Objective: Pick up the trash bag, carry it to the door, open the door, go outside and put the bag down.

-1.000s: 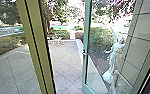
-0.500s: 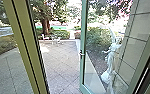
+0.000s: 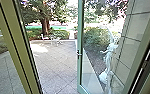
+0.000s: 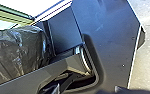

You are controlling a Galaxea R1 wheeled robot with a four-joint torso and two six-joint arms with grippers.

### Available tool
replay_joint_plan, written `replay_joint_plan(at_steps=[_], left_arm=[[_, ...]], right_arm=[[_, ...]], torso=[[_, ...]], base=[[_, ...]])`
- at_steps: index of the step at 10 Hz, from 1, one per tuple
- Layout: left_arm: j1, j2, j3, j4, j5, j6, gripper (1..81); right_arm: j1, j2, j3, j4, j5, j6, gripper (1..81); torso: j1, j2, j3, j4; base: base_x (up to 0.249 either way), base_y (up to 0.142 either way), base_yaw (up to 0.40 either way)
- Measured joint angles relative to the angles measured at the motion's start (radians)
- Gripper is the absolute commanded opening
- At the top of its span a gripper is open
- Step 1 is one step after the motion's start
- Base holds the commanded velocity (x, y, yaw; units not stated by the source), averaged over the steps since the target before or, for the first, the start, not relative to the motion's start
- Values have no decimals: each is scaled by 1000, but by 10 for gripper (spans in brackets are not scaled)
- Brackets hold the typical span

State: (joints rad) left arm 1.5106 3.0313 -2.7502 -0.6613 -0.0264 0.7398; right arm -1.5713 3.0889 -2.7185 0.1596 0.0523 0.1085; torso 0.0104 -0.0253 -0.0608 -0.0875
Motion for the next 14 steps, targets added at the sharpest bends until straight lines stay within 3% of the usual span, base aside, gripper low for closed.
replay_joint_plan(at_steps=[11,14], left_arm=[[0,4,0,0,0,0,10],[0,7,2,0,0,0,10]], right_arm=[[0,8,-4,0,0,1,811],[0,-1,-6,0,0,1,811]], torso=[[0,0,0,0],[0,0,0,0]], base=[[0,-105,0],[0,0,0]])
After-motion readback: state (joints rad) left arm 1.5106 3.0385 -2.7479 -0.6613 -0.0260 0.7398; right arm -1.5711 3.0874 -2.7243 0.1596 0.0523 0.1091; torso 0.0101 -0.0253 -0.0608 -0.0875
